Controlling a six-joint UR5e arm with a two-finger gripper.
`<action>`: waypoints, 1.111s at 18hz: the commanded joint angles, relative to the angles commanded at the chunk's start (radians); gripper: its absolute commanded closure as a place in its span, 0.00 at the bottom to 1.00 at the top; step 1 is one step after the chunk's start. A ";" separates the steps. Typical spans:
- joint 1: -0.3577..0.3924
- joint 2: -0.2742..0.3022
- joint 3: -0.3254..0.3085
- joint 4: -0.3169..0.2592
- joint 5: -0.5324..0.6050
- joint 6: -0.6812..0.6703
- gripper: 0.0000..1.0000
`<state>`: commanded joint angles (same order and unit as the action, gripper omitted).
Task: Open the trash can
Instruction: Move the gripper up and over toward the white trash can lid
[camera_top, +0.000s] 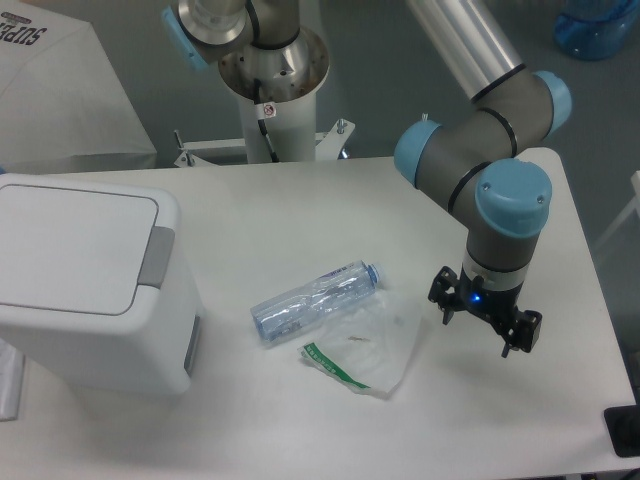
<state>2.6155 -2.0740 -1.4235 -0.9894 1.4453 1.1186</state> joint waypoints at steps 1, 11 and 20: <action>-0.003 0.024 -0.002 0.000 -0.032 -0.040 0.00; -0.124 0.140 -0.008 0.008 -0.310 -0.451 0.00; -0.137 0.178 -0.008 0.011 -0.444 -0.536 0.00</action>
<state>2.4789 -1.8960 -1.4312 -0.9787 1.0017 0.5830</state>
